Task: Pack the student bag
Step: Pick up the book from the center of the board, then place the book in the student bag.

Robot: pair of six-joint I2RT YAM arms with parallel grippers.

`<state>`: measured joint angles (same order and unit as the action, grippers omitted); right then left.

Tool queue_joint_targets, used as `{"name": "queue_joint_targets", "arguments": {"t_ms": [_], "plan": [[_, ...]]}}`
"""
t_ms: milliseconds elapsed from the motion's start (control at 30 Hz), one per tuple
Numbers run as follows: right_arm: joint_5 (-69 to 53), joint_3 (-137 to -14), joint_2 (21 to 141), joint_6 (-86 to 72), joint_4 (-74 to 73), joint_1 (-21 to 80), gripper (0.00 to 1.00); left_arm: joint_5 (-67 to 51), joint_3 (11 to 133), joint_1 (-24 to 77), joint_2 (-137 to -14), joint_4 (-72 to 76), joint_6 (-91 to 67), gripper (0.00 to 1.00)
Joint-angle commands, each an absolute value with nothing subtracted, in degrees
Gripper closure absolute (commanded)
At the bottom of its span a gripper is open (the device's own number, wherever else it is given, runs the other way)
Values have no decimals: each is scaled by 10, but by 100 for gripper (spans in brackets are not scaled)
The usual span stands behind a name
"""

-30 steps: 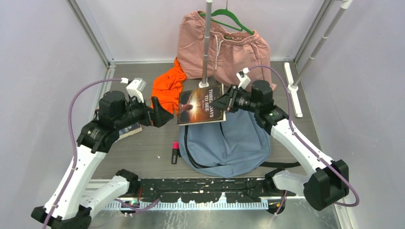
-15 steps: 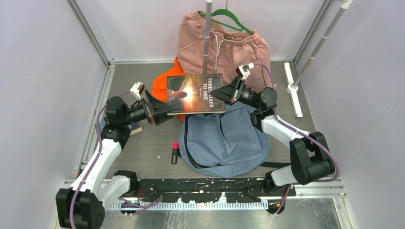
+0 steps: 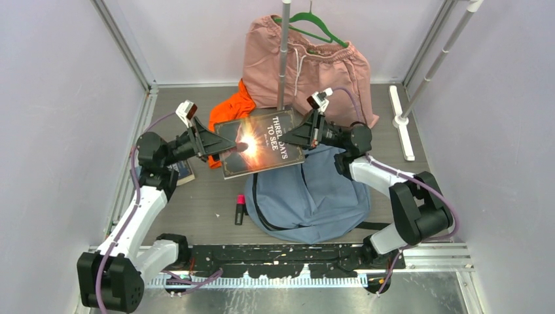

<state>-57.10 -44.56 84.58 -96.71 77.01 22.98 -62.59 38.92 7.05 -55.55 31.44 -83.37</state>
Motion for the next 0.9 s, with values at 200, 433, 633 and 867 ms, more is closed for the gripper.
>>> {"name": "queue_joint_targets", "arguments": {"t_ms": [200, 433, 633, 867], "plan": [[-547, -471, 871, -968, 804, 247, 99, -620, 403, 68, -538, 310, -803, 100], [-470, -484, 758, -679, 337, 238, 0, -588, 491, 20, -499, -51, -596, 100], [-182, -601, 681, -321, -236, 271, 0, -600, 521, -82, -487, -181, -529, 100], [13, -597, 677, -316, -296, 448, 0, -512, 518, -139, -496, -146, -576, 100]]}}
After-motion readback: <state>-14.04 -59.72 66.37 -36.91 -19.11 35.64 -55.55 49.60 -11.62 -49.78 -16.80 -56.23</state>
